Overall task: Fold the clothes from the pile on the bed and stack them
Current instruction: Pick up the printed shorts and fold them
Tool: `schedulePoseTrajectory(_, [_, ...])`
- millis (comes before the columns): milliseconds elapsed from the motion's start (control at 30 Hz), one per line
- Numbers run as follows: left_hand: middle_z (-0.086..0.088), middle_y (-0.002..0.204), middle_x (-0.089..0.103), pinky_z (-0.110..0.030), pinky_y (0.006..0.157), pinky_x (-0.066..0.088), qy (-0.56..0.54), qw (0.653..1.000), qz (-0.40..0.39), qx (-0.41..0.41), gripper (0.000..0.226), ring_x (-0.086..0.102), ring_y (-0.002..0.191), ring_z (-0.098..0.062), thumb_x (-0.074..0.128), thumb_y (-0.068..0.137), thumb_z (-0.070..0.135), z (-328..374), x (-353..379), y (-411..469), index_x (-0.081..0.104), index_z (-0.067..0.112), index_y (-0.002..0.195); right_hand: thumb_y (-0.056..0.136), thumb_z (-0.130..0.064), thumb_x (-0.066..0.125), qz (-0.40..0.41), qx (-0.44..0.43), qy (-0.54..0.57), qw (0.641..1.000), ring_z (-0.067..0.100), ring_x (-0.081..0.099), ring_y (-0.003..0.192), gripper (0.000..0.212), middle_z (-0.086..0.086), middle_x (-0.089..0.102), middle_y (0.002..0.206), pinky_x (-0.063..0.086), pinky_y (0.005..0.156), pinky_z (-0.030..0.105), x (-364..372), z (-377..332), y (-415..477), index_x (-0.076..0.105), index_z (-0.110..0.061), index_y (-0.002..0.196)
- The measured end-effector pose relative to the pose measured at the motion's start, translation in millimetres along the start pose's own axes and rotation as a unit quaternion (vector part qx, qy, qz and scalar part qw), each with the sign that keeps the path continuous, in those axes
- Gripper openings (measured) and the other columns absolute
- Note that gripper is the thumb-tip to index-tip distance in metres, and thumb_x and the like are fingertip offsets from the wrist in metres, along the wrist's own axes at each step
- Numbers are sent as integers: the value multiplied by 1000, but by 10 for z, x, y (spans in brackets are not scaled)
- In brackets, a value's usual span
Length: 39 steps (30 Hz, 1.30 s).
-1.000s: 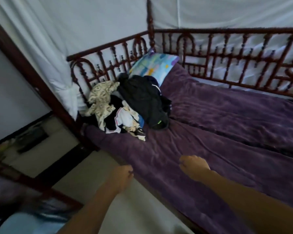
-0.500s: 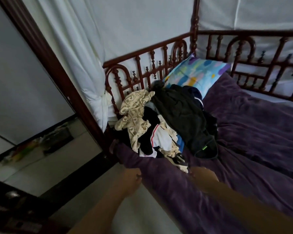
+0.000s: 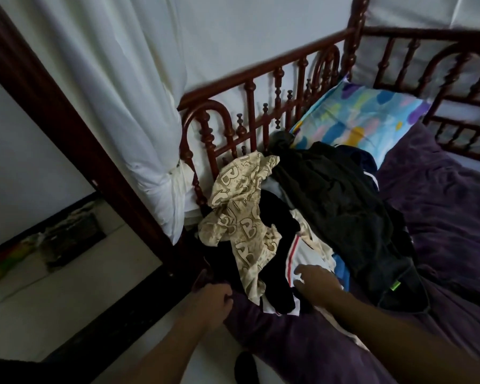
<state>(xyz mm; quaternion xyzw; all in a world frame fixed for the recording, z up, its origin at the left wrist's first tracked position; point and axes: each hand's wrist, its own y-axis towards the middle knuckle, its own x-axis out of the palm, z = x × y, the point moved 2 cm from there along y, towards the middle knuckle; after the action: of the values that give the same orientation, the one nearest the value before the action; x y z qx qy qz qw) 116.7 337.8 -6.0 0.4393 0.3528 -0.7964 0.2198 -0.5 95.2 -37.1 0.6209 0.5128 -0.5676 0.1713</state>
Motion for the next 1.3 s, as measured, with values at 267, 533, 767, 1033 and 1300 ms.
schedulePoseTrajectory(267, [2,94,68,-21,74,44,-9,998,-54,36,23,63,88,-12,54,92,30,-821,-480,1154,63,19,110,78,-42,71,14,134,191,972,26,36,137,93,5,34,151,42,101,41,218,-763,1547,17,-18,150])
schedulePoseTrajectory(533, [-2,126,57,-31,95,45,33,993,-88,65,43,54,115,-18,54,92,24,-972,-738,1889,48,21,134,86,-10,55,69,249,551,794,24,56,64,23,14,60,67,46,63,38,-314,-727,1701,61,-8,64])
schedulePoseTrajectory(767, [-10,154,15,-48,110,32,67,985,42,155,108,22,140,-32,75,73,43,113,-1009,2473,2,29,152,67,-14,59,81,179,654,730,26,62,55,15,15,66,68,52,54,29,-1934,-402,736,73,-9,65])
schedulePoseTrajectory(1033, [-6,94,65,-31,73,42,-51,951,109,286,13,60,95,-27,55,87,15,1417,-1440,2442,65,14,95,84,-7,52,355,212,443,795,3,57,47,22,-8,62,53,49,52,22,-2895,541,-418,62,-9,64])
schedulePoseTrajectory(1300, [-15,87,60,-36,72,43,-224,923,36,309,19,59,80,-26,45,97,18,2463,-1909,1734,57,4,93,89,-35,61,324,423,202,822,25,61,65,33,11,67,71,48,62,36,-2252,1920,-1279,67,-10,68])
